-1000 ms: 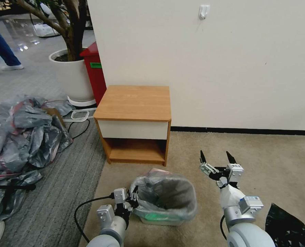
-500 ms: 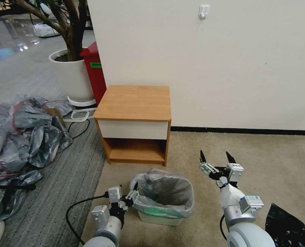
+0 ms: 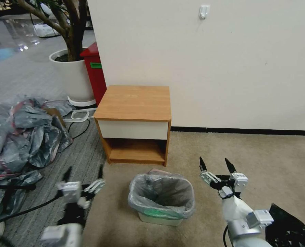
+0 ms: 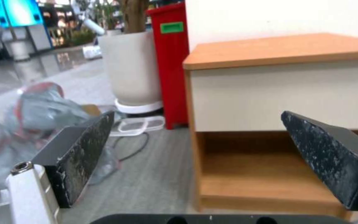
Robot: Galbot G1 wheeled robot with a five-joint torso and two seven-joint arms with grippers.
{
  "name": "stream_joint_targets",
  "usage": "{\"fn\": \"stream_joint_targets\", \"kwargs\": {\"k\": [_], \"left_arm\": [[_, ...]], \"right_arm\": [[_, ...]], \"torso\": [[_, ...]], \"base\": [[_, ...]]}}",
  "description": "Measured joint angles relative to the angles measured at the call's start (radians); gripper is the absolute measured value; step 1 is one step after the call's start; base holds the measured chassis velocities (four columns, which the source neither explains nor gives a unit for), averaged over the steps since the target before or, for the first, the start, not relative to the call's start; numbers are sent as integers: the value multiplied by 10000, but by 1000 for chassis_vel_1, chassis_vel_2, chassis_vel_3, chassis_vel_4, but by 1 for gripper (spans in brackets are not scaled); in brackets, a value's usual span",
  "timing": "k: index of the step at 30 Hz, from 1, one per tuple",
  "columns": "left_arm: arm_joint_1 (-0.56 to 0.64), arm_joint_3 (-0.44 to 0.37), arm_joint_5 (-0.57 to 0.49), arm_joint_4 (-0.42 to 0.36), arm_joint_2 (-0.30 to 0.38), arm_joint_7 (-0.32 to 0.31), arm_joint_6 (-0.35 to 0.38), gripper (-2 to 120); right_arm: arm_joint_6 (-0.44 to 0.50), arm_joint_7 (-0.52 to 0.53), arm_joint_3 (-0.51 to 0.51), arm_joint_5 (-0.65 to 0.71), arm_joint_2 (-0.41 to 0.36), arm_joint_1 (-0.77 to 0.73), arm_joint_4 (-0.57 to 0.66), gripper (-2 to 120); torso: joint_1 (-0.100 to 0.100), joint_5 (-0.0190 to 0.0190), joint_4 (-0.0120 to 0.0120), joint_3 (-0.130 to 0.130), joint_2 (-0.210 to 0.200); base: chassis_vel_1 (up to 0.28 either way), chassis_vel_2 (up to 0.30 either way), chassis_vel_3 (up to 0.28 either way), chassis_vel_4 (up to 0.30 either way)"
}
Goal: Pick up the garbage bag from the table and place it over the trash can.
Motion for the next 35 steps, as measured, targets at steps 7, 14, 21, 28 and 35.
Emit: {"fn": "stream_joint_targets", "kwargs": {"k": [7, 14, 21, 28, 35], "left_arm": [[715, -198, 642, -129, 26, 668, -253, 100], [817, 32, 665, -164, -9, 725, -360, 100], [830, 61, 440, -204, -2, 688, -350, 100], [813, 78, 344, -216, 37, 664, -322, 100], [793, 87, 307, -217, 51, 649, -296, 100]], "right_arm": [[361, -35, 255, -741, 319, -625, 13, 100], [227, 406, 262, -1048, 438, -840, 128, 100], [252, 444, 230, -1119, 535, -851, 129, 100], [260, 462, 239, -1121, 570, -873, 126, 100], [260, 490, 233, -1105, 581, -866, 127, 100]], "torso": [[0, -1, -1, 1, 0], [0, -1, -1, 1, 0], [0, 0, -1, 1, 0], [0, 0, -1, 1, 0], [0, 0, -1, 1, 0]], "base": [[0, 0, 0, 0], [0, 0, 0, 0], [0, 0, 0, 0], [0, 0, 0, 0], [0, 0, 0, 0]]}}
